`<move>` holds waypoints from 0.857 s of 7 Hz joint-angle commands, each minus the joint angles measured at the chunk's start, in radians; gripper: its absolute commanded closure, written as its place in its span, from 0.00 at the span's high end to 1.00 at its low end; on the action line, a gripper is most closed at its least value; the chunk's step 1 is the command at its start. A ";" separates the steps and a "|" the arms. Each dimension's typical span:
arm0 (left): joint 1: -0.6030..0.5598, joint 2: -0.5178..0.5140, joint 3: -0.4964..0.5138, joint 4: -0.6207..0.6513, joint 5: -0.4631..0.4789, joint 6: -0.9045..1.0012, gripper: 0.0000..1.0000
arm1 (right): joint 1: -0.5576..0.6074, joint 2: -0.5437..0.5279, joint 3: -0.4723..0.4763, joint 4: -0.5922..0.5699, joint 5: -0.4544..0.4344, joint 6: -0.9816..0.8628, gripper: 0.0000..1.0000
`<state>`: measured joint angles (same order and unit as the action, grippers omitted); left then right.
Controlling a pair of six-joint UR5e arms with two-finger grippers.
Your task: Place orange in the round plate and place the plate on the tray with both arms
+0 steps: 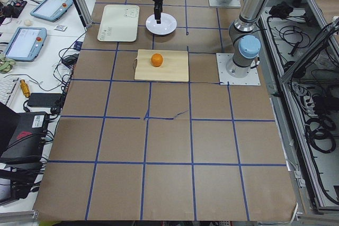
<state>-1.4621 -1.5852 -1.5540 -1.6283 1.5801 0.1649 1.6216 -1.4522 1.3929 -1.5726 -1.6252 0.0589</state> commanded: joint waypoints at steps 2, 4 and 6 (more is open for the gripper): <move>0.000 0.004 0.005 -0.001 -0.008 -0.001 1.00 | -0.005 0.000 0.020 -0.053 0.002 0.004 1.00; 0.000 0.008 0.006 -0.001 -0.008 -0.001 1.00 | -0.009 0.000 0.021 -0.046 0.002 0.048 1.00; 0.000 0.008 0.008 -0.001 0.001 -0.001 1.00 | -0.005 -0.008 0.023 -0.040 0.004 0.084 1.00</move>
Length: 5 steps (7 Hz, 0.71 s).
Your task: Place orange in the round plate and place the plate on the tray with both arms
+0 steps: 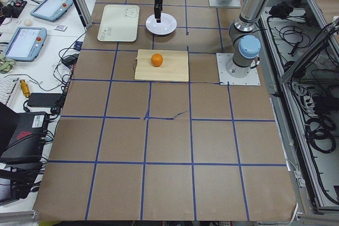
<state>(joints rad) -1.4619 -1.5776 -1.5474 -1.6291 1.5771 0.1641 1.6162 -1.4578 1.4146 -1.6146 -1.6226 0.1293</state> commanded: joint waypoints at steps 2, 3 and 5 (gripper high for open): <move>0.000 0.001 0.001 0.002 0.003 0.000 1.00 | -0.004 -0.007 0.047 -0.010 0.003 0.013 1.00; 0.000 0.001 0.001 0.002 0.003 0.000 1.00 | -0.001 -0.019 0.050 -0.011 0.003 0.015 1.00; 0.000 0.001 0.004 0.003 -0.008 0.000 1.00 | -0.004 -0.019 0.053 -0.010 0.084 -0.025 1.00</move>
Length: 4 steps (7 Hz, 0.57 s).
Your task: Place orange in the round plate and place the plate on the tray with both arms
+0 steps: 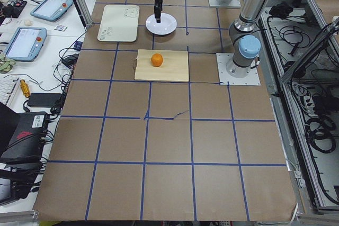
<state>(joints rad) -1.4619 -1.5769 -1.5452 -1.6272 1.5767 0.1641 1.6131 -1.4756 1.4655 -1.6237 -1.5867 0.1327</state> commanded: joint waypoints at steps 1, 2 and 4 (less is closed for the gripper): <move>0.000 0.001 0.003 0.001 -0.004 0.000 1.00 | 0.001 -0.002 0.003 -0.002 0.034 -0.034 1.00; 0.000 0.006 0.004 0.003 -0.007 0.000 1.00 | 0.001 -0.002 0.003 -0.001 0.033 -0.039 1.00; 0.002 0.006 0.007 0.007 0.006 -0.002 1.00 | 0.002 -0.003 0.003 -0.001 0.033 -0.060 1.00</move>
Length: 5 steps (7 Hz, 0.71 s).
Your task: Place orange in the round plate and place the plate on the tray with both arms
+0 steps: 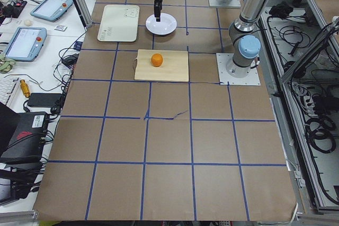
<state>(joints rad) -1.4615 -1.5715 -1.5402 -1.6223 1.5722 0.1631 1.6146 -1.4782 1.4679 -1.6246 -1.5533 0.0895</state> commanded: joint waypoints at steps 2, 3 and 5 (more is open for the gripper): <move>0.029 -0.033 -0.020 0.057 0.011 -0.004 1.00 | -0.001 -0.001 0.002 0.000 -0.002 -0.016 1.00; 0.036 -0.047 -0.047 0.111 0.011 -0.005 1.00 | -0.001 -0.001 0.002 0.000 -0.004 -0.014 1.00; 0.071 -0.088 -0.122 0.155 0.009 -0.005 1.00 | -0.001 -0.008 0.005 0.002 -0.004 -0.007 1.00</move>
<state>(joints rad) -1.4158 -1.6284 -1.6183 -1.5066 1.5827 0.1624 1.6138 -1.4825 1.4705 -1.6235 -1.5568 0.0788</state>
